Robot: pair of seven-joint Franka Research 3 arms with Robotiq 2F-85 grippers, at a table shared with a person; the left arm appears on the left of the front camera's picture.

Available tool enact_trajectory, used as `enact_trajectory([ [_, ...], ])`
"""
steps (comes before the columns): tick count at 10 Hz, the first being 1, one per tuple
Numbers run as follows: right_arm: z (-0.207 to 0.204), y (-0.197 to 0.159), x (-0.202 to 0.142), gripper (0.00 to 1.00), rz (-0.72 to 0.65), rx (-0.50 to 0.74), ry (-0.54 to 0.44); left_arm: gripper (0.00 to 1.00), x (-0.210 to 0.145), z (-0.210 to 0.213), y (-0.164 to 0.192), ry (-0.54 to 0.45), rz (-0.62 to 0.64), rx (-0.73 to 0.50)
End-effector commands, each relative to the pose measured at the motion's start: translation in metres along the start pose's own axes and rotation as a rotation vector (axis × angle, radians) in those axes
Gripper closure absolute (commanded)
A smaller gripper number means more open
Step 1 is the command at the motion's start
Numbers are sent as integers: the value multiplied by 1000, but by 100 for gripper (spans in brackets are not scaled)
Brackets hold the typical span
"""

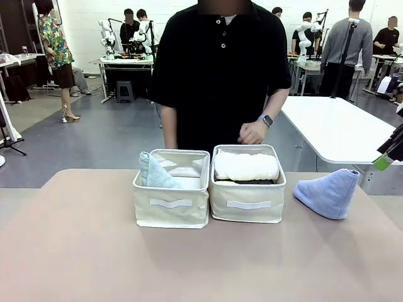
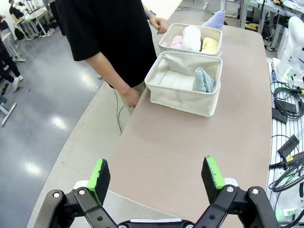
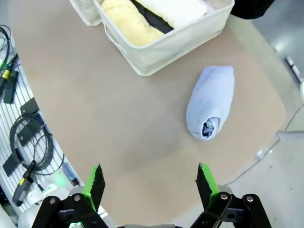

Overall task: Sort the towels based on their folding style.
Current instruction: Pick up another triangle-folded towel from the table and place it in the left Fabric basket.

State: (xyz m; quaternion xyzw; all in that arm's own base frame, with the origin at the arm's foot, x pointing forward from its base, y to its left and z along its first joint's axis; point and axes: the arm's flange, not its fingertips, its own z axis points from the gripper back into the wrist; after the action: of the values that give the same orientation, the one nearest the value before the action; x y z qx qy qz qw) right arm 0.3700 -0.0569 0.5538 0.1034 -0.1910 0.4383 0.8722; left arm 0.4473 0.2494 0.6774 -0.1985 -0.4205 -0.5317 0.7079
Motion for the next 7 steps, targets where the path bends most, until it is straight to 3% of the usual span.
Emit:
enact_trajectory([
  [1, 0, 0, 0, 0, -1, 4, 0, 0, 0, 1, -1, 4, -1, 0],
  [4, -31, 4, 44, 0, -159, -273, 224, 0, 0, 1, -1, 4, -1, 0],
  [7, -55, -8, 67, 0, -209, -290, 349, 0, 0, 1, -1, 4, -1, 0],
])
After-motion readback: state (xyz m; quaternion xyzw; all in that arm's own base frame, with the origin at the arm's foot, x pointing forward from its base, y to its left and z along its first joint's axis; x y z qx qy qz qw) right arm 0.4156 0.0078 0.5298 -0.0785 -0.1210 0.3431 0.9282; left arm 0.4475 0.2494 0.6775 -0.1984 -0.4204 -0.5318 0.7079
